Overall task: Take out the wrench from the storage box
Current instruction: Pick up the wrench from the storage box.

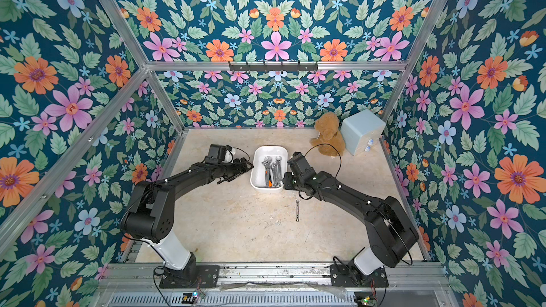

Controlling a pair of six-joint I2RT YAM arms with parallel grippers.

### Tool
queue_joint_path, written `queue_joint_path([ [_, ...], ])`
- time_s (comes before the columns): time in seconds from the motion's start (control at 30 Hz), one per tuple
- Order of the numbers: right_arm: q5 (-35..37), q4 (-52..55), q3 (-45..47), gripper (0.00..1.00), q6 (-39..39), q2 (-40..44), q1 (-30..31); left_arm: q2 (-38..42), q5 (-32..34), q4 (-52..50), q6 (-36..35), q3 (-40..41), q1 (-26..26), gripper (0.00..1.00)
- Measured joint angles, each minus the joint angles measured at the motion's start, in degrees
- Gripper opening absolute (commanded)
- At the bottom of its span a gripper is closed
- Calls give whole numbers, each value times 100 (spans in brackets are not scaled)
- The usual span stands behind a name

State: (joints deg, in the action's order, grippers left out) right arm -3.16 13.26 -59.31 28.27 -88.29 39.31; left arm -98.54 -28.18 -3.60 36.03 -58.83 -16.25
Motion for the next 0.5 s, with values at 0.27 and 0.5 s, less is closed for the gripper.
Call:
queue_joint_path([
  [0.27, -374, -74, -293, 42, -2, -46, -33, 31, -393, 466, 269, 459, 0, 86],
  [0.5, -468, 127, -905, 43, 20, -293, 125, 293, -671, 892, 597, 940, -9, 86],
])
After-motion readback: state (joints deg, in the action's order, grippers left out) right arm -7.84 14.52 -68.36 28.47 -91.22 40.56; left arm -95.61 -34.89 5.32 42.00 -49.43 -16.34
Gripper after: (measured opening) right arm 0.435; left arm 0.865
